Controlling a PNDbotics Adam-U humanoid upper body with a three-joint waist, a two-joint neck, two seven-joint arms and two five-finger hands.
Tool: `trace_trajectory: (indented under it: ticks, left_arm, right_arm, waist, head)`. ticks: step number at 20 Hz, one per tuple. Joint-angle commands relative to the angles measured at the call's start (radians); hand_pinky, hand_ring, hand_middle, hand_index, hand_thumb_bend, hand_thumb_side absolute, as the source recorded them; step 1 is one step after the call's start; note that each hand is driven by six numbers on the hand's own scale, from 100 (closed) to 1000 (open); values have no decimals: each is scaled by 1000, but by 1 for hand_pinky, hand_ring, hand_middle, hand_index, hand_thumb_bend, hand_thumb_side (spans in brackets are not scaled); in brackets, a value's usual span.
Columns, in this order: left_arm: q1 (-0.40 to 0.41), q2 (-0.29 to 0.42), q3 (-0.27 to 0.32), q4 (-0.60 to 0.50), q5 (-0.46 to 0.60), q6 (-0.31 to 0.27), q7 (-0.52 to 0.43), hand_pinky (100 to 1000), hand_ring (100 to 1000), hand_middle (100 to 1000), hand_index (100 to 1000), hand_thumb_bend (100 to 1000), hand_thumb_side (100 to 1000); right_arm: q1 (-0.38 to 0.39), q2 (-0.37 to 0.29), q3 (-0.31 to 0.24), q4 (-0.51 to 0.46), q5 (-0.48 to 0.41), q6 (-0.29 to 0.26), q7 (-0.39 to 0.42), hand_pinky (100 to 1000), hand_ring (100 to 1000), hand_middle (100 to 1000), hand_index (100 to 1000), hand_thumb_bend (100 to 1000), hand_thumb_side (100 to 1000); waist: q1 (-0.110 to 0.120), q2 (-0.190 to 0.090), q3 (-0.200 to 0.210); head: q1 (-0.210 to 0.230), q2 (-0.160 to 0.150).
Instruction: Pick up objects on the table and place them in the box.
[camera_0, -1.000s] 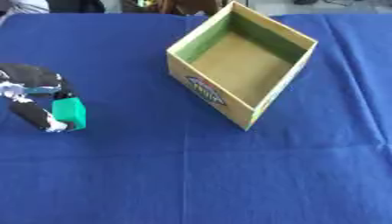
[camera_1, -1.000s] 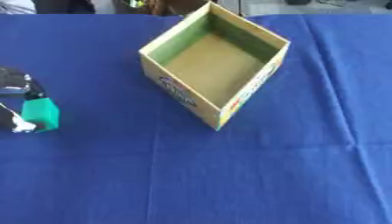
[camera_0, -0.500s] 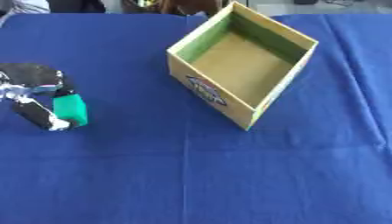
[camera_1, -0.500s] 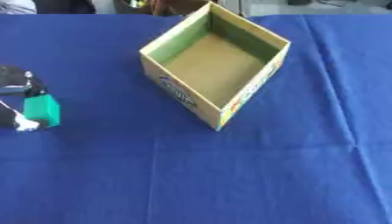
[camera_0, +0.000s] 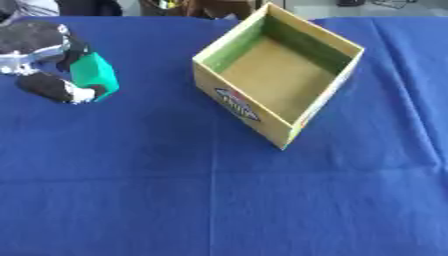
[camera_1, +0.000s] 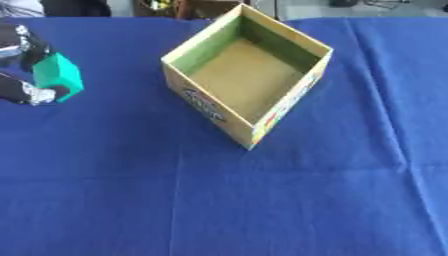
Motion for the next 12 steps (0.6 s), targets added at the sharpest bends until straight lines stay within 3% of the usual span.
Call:
trace_trajectory:
  ticks: [1, 12]
  left_arm:
    - [-65, -19, 17, -24, 1, 6, 9, 279, 436, 370, 538, 100, 683]
    - [-303, -273, 8, 125, -90, -13, 16, 275, 424, 358, 527, 100, 689]
  right_arm:
    - [-3, -21, -6, -14, 0, 1, 0, 772, 752, 544, 667, 100, 822]
    - [-31, -25, 12, -14, -16, -12, 16, 772, 751, 545, 668, 100, 819]
  waist:
    - [5, -26, -2]
    - [20, -23, -51]
  head:
    - [-7, 2]
    - [12, -3]
